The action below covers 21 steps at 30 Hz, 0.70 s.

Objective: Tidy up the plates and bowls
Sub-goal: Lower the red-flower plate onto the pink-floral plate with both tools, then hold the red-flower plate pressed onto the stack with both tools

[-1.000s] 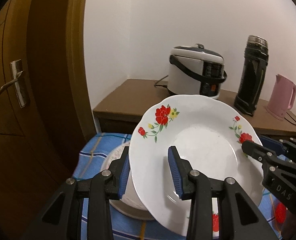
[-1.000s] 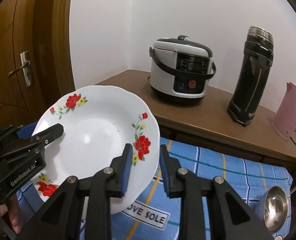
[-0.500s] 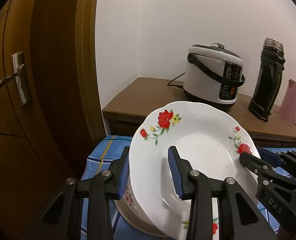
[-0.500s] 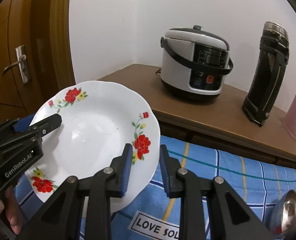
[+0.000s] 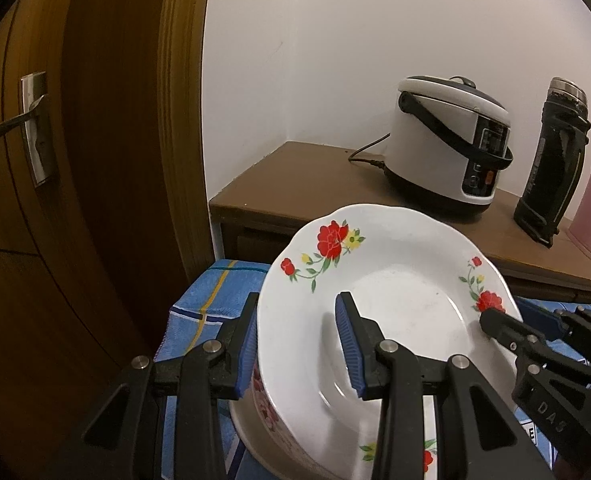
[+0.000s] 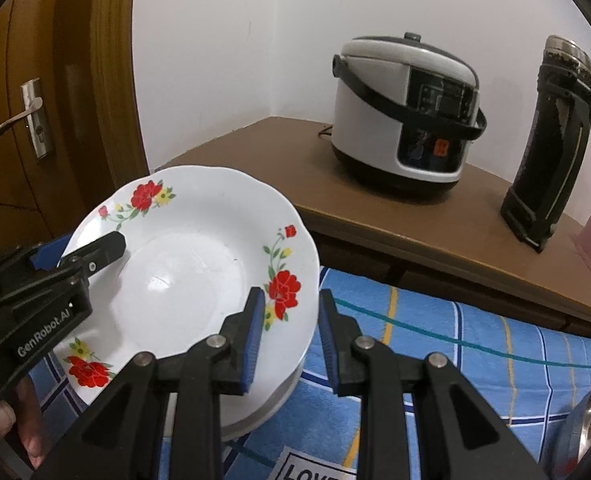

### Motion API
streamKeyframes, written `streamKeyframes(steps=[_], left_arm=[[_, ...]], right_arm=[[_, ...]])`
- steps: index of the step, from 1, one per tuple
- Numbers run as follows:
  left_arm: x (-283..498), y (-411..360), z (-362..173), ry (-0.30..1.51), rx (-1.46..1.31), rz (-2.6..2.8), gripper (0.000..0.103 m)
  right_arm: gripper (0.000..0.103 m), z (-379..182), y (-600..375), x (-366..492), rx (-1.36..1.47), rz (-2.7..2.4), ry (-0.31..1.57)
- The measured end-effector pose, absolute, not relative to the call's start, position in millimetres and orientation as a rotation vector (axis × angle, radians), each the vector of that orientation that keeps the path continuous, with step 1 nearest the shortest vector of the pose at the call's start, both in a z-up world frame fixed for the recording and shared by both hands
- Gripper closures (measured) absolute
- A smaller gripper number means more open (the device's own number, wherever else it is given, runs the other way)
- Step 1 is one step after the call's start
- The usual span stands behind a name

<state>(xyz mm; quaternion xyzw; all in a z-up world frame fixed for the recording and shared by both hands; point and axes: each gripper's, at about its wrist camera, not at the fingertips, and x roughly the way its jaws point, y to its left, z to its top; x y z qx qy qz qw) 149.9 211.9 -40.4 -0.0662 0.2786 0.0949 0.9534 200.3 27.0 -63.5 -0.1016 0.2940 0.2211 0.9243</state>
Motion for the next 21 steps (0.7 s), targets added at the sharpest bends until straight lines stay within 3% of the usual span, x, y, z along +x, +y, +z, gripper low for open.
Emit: streamKeyframes(steps=[21], left_arm=[[162.6,217.5,-57.1,0.619,-0.141,0.201,0.063]], right_arm=[[0.076,-77.2,34.0,214.4,-0.221,0.456,0.629]])
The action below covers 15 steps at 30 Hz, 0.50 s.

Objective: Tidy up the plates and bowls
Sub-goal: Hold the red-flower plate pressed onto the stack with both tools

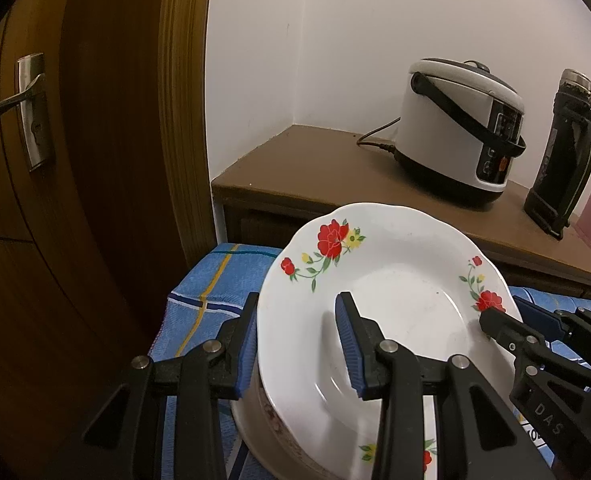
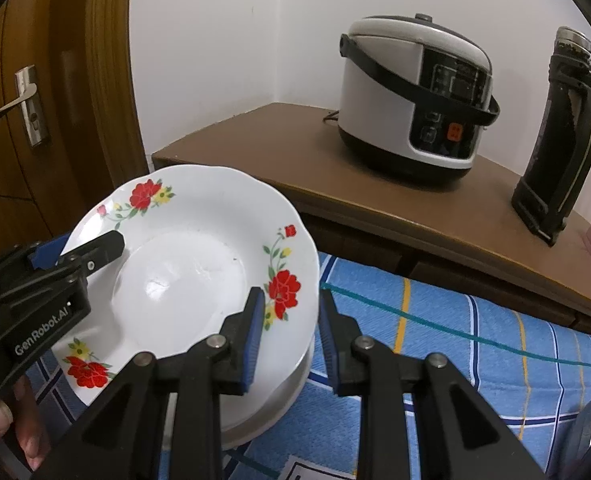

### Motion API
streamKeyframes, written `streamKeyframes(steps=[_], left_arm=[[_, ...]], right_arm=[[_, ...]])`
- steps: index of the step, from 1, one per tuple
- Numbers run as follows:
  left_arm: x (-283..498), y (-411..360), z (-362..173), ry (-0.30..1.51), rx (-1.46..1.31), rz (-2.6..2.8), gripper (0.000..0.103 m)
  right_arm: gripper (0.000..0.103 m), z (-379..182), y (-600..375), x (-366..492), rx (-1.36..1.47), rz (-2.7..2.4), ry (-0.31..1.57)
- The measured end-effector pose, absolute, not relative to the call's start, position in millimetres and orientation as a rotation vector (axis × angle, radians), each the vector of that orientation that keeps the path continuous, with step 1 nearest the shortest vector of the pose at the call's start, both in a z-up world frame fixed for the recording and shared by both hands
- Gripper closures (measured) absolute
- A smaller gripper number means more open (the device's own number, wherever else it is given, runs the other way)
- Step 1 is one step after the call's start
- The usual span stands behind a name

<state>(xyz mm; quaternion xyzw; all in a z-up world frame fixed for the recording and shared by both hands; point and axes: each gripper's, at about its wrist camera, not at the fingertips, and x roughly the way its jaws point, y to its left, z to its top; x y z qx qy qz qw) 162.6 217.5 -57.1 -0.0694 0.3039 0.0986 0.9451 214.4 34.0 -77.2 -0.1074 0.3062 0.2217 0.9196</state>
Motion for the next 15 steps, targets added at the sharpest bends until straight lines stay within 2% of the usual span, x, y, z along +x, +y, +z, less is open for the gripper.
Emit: streamKeyframes(steps=[15], left_arm=[[168.6,218.5,-67.4,0.659,-0.141,0.201,0.063]], right_arm=[[0.076,-82.7,39.0,217.9,-0.233,0.448,0.644]])
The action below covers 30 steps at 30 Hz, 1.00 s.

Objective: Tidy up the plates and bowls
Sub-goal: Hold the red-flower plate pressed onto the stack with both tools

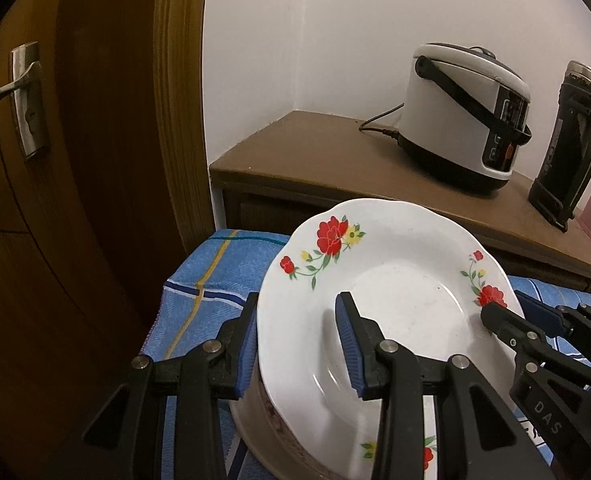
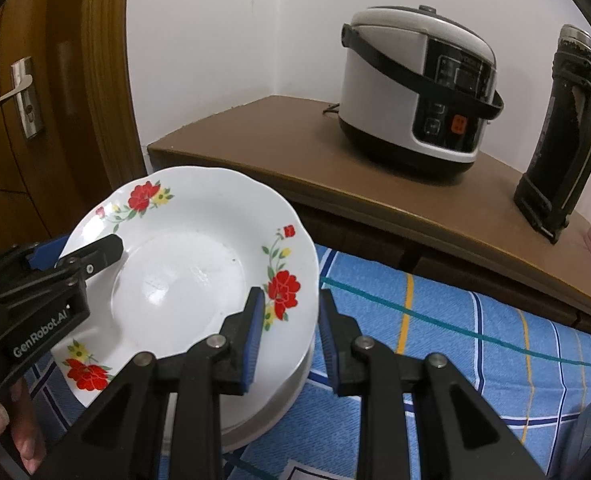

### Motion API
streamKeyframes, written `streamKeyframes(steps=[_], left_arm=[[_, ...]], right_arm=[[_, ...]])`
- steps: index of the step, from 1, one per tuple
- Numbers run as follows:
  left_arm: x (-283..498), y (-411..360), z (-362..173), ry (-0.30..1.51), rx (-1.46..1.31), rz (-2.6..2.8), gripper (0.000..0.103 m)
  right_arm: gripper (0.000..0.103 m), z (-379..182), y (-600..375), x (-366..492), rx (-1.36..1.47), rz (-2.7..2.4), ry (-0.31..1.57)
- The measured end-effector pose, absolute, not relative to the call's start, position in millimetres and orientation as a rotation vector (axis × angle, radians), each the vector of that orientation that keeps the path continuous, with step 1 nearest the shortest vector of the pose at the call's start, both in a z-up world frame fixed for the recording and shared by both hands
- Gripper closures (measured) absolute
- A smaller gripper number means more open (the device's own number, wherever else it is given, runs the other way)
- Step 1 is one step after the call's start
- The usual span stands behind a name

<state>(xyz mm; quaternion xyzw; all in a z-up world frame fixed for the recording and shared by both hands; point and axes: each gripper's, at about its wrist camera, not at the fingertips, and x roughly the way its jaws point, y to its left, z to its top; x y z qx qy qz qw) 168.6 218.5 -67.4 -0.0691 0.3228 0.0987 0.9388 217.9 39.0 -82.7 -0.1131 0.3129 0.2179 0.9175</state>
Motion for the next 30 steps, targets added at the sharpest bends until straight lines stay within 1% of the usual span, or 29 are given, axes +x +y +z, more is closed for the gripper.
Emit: streamKeyframes(steps=[30], left_arm=[[173.8,218.3,-77.4,0.7,-0.123,0.204,0.063]], right_arm=[[0.076,-88.5,40.4,218.9,-0.245,0.448,0.657]])
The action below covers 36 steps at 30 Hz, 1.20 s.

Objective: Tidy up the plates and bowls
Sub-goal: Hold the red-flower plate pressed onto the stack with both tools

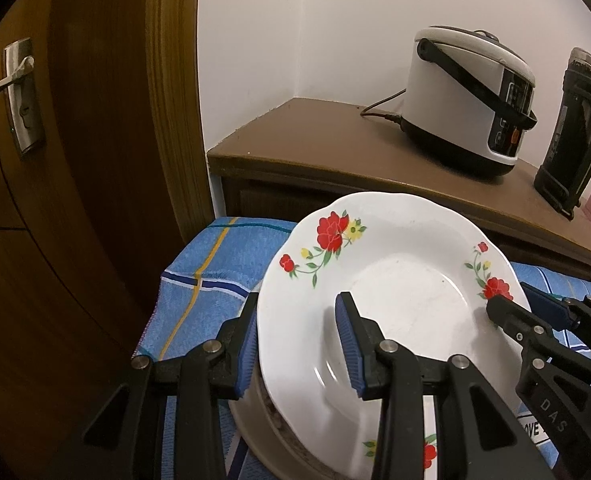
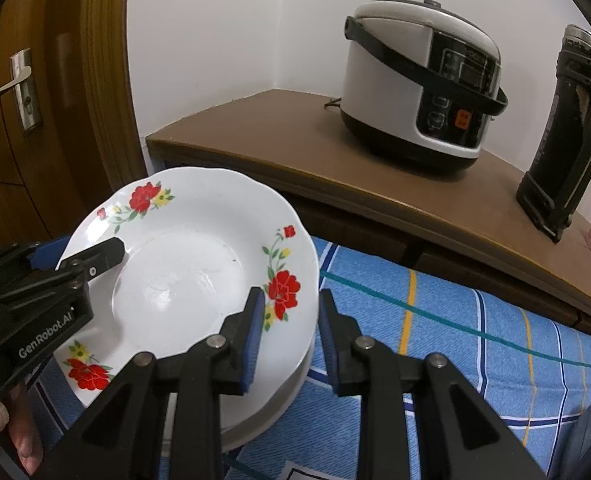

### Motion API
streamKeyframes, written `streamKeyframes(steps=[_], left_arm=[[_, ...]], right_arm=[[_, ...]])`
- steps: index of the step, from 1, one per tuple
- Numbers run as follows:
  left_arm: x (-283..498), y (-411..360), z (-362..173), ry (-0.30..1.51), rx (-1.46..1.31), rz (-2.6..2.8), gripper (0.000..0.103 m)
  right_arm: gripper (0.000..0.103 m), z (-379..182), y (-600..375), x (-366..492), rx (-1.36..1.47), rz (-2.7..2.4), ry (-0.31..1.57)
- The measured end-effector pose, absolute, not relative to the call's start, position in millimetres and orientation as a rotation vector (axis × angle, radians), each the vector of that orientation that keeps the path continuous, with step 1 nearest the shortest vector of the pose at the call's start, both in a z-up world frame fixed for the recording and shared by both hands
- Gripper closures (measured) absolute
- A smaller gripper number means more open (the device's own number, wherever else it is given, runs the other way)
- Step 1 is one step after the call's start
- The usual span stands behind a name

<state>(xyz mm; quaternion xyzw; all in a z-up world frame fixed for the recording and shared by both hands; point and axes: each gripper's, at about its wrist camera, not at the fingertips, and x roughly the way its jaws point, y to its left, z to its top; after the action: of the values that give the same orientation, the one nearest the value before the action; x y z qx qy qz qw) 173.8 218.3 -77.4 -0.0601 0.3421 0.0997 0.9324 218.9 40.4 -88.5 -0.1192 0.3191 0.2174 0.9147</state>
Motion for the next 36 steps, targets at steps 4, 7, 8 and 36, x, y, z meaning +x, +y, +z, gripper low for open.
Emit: streamKeyframes(steps=[4,7,8,36], left_arm=[[174.1,218.1,-77.8,0.7,-0.12,0.206,0.063],[174.1,218.8,-77.9,0.7,-0.123,0.207,0.063],[174.0,218.8,-77.8,0.7,-0.122,0.207,0.063],[169.2,210.5,-80.2,0.693,-0.048,0.222,0.063]], right_arm=[[0.076,-88.2,41.1,219.6,-0.246,0.449,0.66],[0.076,-88.1,41.9,220.0,-0.249,0.45,0.663],[0.076,-88.4,42.3,219.8,-0.252,0.451,0.665],[0.076,-94.9,43.0,223.2,-0.269,0.457,0.687]])
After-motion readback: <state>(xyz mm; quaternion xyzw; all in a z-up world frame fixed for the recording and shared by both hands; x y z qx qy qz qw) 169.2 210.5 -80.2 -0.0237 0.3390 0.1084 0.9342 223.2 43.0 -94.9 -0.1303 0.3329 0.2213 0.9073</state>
